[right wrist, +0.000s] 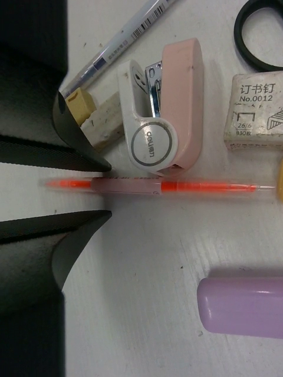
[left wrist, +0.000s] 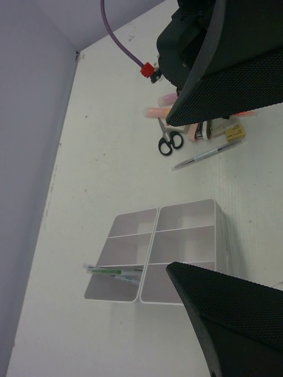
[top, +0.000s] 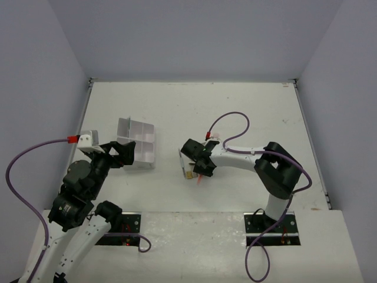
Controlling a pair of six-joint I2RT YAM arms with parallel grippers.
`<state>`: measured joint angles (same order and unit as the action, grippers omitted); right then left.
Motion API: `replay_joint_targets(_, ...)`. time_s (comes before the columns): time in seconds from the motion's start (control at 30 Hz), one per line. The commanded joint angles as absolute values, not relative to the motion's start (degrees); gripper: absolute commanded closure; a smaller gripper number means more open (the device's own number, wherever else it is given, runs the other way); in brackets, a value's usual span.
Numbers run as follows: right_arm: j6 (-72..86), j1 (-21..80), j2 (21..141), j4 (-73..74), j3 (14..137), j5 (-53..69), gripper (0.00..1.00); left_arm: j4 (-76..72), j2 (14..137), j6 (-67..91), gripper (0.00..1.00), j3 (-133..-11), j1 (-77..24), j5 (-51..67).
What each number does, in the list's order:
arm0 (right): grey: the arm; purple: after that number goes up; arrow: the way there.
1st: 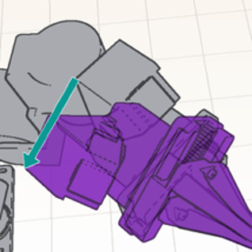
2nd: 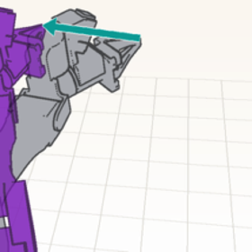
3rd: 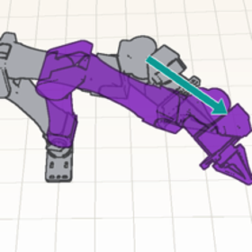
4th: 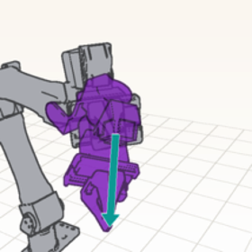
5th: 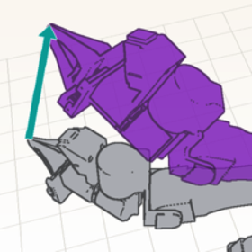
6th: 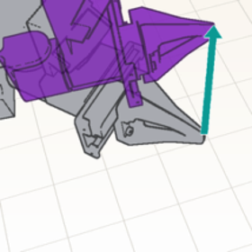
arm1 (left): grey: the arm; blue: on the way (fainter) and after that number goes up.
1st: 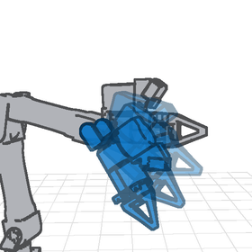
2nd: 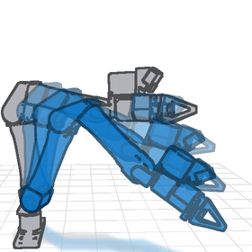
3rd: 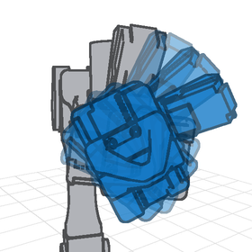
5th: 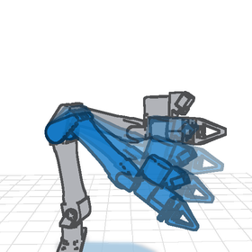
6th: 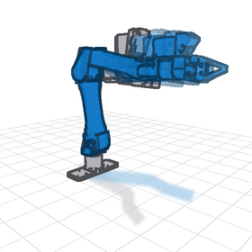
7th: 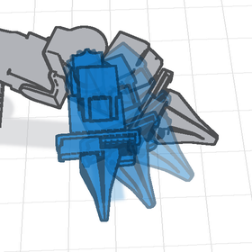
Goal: Sort the stationery into containers
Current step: Pick up the pen from the center of the board.
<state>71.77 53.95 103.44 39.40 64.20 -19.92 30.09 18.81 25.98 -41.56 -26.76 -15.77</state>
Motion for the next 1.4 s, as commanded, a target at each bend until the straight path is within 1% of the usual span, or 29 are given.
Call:
replay_joint_targets(0.0, 72.8, 53.8, 104.5, 38.6, 63.4, -19.1, 0.72, 30.1, 18.9, 25.9, 0.00, -41.9, -27.0, -16.1)
replay_joint_targets(0.07, 72.7, 53.8, 104.5, 38.5, 62.6, -18.7, 0.81, 30.2, 19.2, 25.9, 0.00, -42.0, -27.0, -16.1)
replay_joint_targets(0.1, 72.6, 53.7, 104.7, 38.5, 62.4, -18.4, 0.90, 30.2, 19.4, 25.9, 0.00, -42.0, -27.0, -16.1)
replay_joint_targets(0.13, 72.7, 53.7, 104.6, 38.5, 61.9, -18.1, 0.95, 30.3, 19.5, 26.0, 0.00, -42.0, -27.0, -16.2)
replay_joint_targets(0.17, 72.8, 53.7, 104.4, 38.5, 61.3, -17.8, 0.99, 30.3, 19.5, 26.0, 0.00, -42.0, -27.1, -16.2)
replay_joint_targets(0.2, 73.1, 53.7, 104.1, 38.4, 60.2, -17.4, 1.00, 30.4, 19.6, 26.1, 0.00, -42.0, -27.0, -16.4)
replay_joint_targets(0.3, 73.7, 53.8, 102.3, 37.8, 57.3, -16.9, 1.00, 30.6, 20.1, 26.3, 0.00, -42.1, -27.0, -16.9)
replay_joint_targets(0.4, 74.5, 54.7, 95.3, 37.7, 52.7, -17.6, 1.00, 30.4, 20.7, 26.2, 0.00, -42.2, -27.0, -16.5)
replay_joint_targets(0.5, 75.4, 58.8, 87.6, 41.6, 51.1, -22.7, 1.00, 29.8, 21.5, 25.9, 0.00, -42.3, -27.0, -15.1)
replay_joint_targets(0.7, 78.1, 67.0, 83.4, 56.4, 58.5, -33.2, 1.00, 28.7, 22.4, 25.3, 0.00, -42.8, -27.0, -10.7)
replay_joint_targets(0.77, 77.1, 68.1, 81.5, 57.6, 60.1, -34.2, 1.00, 27.3, 21.7, 26.1, 0.00, -42.3, -27.0, -8.6)
replay_joint_targets(0.87, 74.4, 69.3, 77.9, 54.5, 60.6, -34.3, 1.00, 26.3, 21.6, 27.9, 0.00, -41.9, -27.0, -4.8)
replay_joint_targets(0.9, 71.2, 70.3, 74.7, 52.4, 60.1, -33.9, 1.00, 25.4, 21.7, 29.3, 0.00, -41.9, -27.0, -3.6)
replay_joint_targets(0.97, 64.9, 71.3, 70.7, 45.0, 58.7, -33.6, 1.00, 24.1, 21.7, 30.8, 0.00, -41.7, -27.0, 0.8)
replay_joint_targets(1.0, 60.6, 71.9, 66.7, 39.2, 55.0, -33.0, 1.00, 21.7, 21.7, 32.4, 0.00, -41.7, -27.0, 4.3)
replay_joint_targets(1.1, 53.4, 72.3, 59.3, 28.9, 49.8, -29.6, 1.00, 17.7, 21.4, 35.7, 0.00, -41.1, -27.0, 12.0)
replay_joint_targets(1.13, 49.5, 72.3, 54.7, 22.8, 46.5, -28.4, 1.00, 15.0, 21.2, 36.6, 0.00, -41.0, -27.0, 13.5)
replay_joint_targets(1.2, 45.0, 72.2, 49.0, 16.7, 43.3, -25.5, 1.00, 11.0, 20.8, 38.9, 0.00, -40.7, -27.0, 17.1)
replay_joint_targets(1.27, 41.6, 72.3, 45.7, 13.3, 42.3, -22.5, 1.00, 8.5, 20.8, 39.8, 0.00, -40.3, -27.0, 19.6)
replay_joint_targets(1.37, 36.4, 72.3, 42.6, 10.0, 42.0, -15.6, 1.00, -0.9, 22.1, 43.9, 0.00, -37.9, -27.0, 25.7)
